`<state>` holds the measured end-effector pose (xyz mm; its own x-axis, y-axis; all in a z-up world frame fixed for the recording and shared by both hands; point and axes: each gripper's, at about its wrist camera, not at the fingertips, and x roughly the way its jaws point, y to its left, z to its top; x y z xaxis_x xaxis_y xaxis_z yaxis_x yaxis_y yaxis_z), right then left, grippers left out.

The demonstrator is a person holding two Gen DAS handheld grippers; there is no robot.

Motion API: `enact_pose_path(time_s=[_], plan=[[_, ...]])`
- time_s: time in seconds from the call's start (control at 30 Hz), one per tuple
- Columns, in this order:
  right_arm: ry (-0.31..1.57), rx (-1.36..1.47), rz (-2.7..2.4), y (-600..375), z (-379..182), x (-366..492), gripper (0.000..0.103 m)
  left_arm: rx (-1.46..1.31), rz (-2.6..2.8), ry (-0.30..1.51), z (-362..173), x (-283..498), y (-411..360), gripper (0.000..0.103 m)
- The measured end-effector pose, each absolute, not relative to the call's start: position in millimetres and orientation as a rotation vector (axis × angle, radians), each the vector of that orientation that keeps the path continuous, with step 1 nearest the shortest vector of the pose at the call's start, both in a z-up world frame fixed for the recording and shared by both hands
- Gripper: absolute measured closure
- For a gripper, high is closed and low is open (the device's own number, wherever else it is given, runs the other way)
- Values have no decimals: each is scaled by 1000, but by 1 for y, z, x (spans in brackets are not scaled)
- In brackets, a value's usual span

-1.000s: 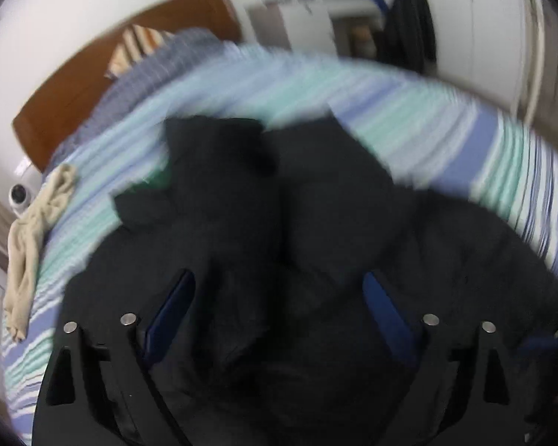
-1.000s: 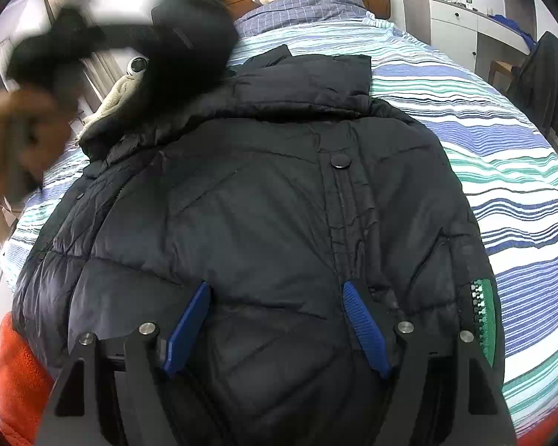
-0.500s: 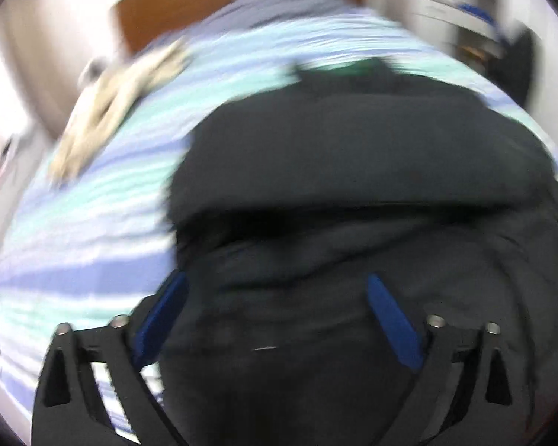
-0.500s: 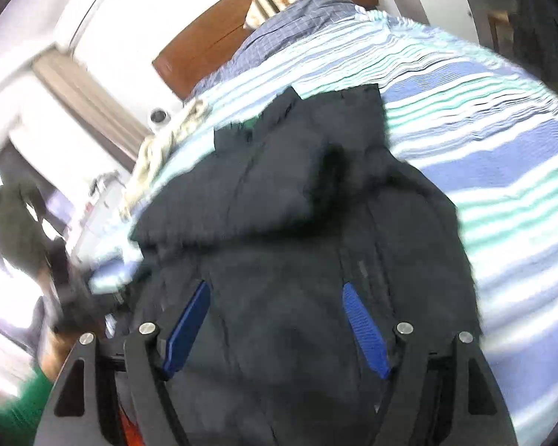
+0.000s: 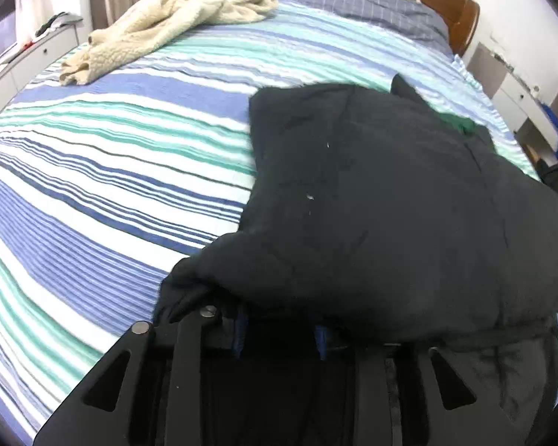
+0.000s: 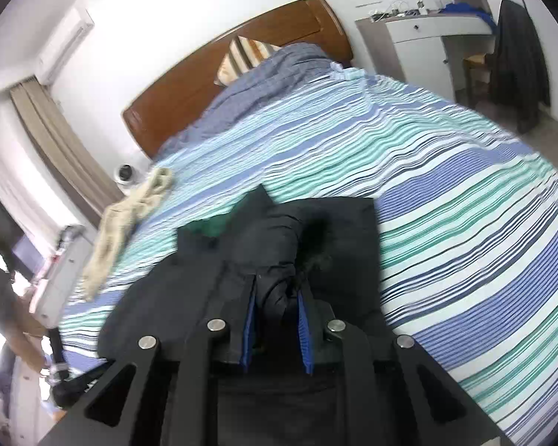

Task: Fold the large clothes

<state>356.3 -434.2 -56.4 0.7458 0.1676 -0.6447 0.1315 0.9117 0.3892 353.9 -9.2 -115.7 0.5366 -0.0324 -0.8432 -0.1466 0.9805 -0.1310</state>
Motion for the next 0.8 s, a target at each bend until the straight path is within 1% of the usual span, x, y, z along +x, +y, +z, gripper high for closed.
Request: enact_pose_path(time_s=[0.03, 0.07, 0.1, 0.13, 0.17, 0.2, 0.23, 0.27, 0.3, 0.37, 0.47, 0.5, 0.53, 0.6, 0.63, 0.67, 0.7, 0.73, 0.8], plan=[[815, 410, 7, -433, -79, 366, 83, -194, 62, 1004, -118, 353, -11, 67], [874, 400, 3, -432, -95, 370, 82, -193, 53, 1008, -117, 348, -12, 61], [966, 402, 15, -430, -122, 374, 77, -194, 27, 1022, -115, 340, -12, 53], [983, 423, 38, -431, -133, 372, 75, -195, 3, 1024, -111, 330, -9, 50], [960, 445, 54, -432, -136, 362, 75, -187, -18, 1020, -102, 311, 1, 43], [937, 461, 71, -435, -134, 355, 70, -171, -28, 1012, -97, 301, 6, 35], [922, 478, 95, -438, -131, 348, 61, -149, -33, 1001, -91, 289, 10, 33], [909, 487, 106, -442, -125, 340, 56, -127, -37, 990, -83, 278, 14, 31], [896, 479, 90, -445, -119, 333, 48, -112, -39, 975, -73, 266, 19, 31], [832, 424, 50, -450, -99, 317, 46, -119, -36, 939, -58, 261, 31, 31], [759, 367, 48, -445, -72, 309, 46, -163, -34, 853, -31, 272, 44, 34], [741, 360, 71, -442, -64, 319, 46, -170, -44, 836, -28, 281, 41, 40], [729, 353, 95, -435, -53, 329, 46, -170, -57, 816, -27, 293, 34, 44], [704, 346, 139, -420, -41, 346, 46, -149, -75, 805, -32, 309, 23, 56], [694, 345, 150, -415, -38, 351, 46, -126, -86, 809, -39, 319, 15, 60], [681, 344, 162, -410, -38, 363, 46, -97, -89, 821, -48, 326, 9, 67], [686, 347, 160, -406, -44, 376, 46, -59, -80, 856, -61, 331, 4, 72], [703, 345, 153, -409, -50, 377, 46, -30, -61, 912, -82, 338, 0, 72], [816, 321, 120, -407, -85, 401, 46, -21, -37, 987, -113, 338, 3, 71]])
